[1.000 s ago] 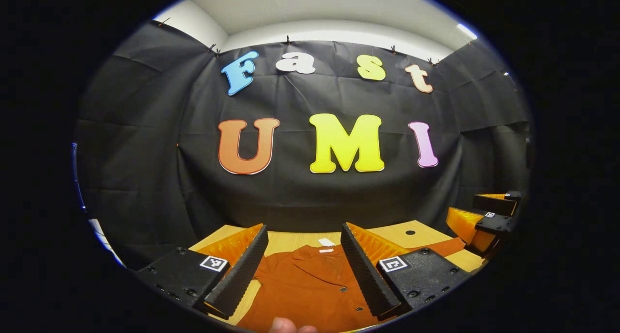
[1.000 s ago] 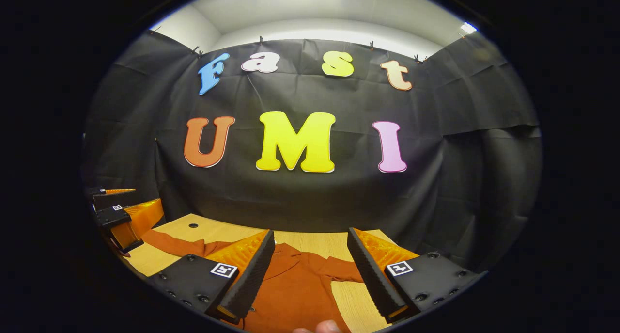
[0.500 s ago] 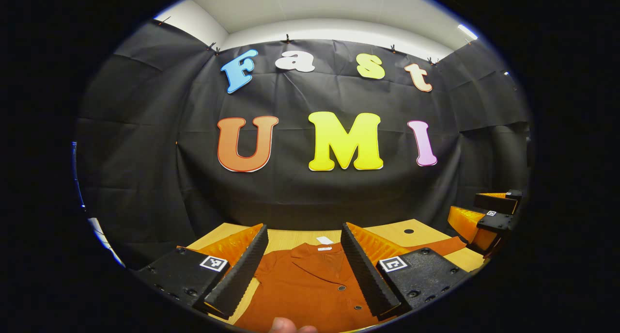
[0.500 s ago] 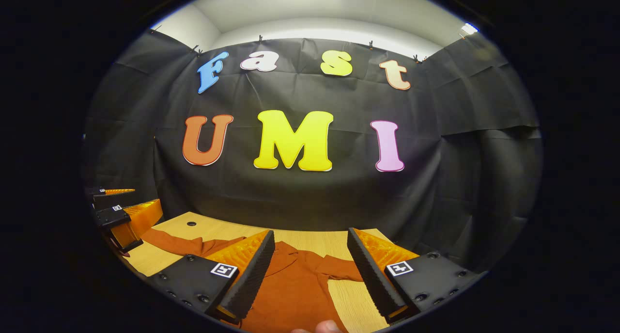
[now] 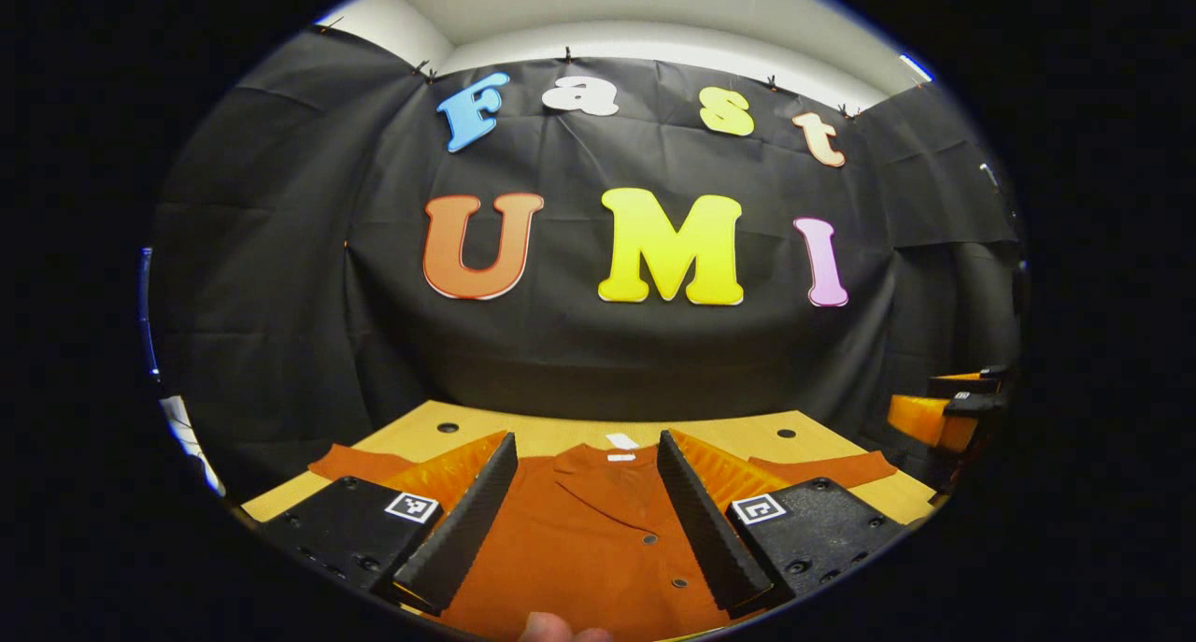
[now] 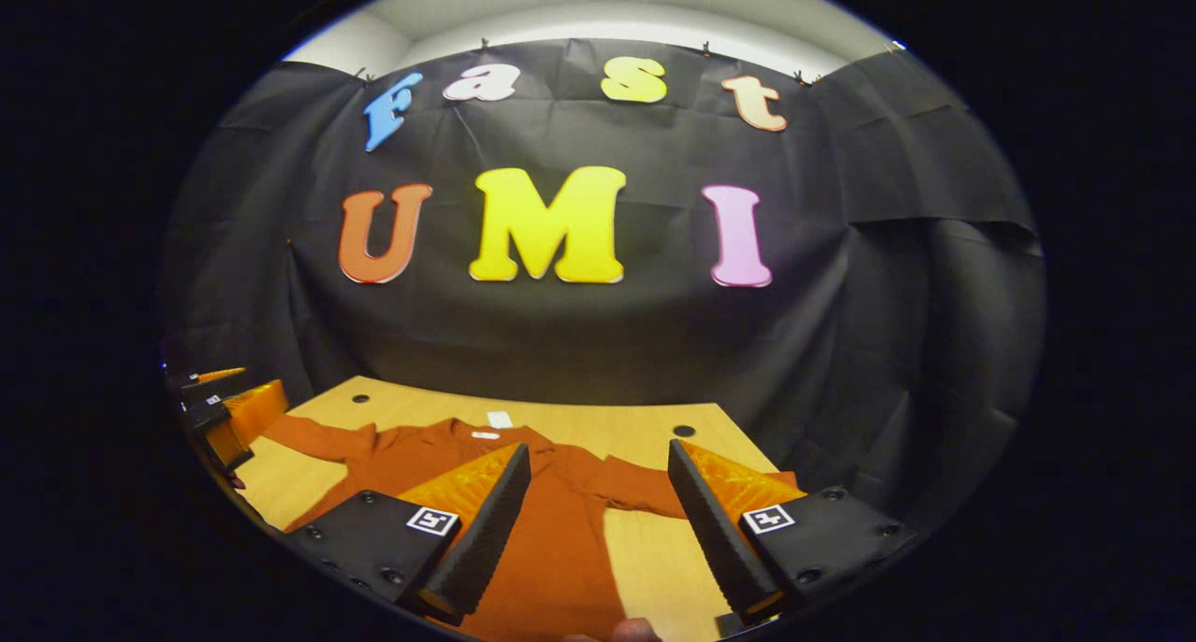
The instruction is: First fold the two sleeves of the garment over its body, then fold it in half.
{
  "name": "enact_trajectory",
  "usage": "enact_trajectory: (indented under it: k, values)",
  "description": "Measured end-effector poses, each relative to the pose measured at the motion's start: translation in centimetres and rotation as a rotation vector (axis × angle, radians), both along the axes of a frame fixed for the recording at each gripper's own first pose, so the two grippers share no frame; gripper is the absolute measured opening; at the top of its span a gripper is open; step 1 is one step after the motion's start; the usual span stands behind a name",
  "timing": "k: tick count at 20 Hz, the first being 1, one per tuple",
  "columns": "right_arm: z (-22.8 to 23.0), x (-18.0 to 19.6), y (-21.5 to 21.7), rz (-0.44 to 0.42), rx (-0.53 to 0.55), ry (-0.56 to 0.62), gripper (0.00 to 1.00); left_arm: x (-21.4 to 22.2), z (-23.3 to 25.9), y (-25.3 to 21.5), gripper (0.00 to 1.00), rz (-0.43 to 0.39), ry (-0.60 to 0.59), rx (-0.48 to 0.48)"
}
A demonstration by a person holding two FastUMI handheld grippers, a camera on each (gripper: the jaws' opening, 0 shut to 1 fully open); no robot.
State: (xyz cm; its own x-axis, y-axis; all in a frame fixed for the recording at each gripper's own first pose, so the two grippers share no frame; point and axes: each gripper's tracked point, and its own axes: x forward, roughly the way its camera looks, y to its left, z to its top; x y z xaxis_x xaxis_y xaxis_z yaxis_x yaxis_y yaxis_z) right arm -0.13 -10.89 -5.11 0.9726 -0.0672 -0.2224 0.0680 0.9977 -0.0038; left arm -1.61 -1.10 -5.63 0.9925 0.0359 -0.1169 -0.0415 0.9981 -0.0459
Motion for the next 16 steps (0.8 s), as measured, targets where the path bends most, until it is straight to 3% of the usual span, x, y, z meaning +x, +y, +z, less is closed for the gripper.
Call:
enact_trajectory:
  k: [4, 8, 12, 16]
  values:
    - [-2.0, 2.1, -11.2, -0.122, 0.029, 0.064, 0.94, 0.1, -2.1, -2.0, 0.98, -0.001, 0.100, -0.019]
    - [-3.5, 6.6, -21.8, -0.224, 0.060, 0.079, 0.94, 2.9, -0.1, -5.0, 0.98, 0.029, 0.104, -0.004]
    - [-7.9, 11.4, -27.8, -0.224, 0.115, 0.128, 0.94, 5.8, 1.4, -8.7, 0.98, 0.039, 0.095, 0.031]
    - [-16.5, 14.4, -29.9, -0.141, 0.138, 0.284, 0.93, 6.4, -0.1, -13.3, 0.98, 0.009, 0.168, 0.022]
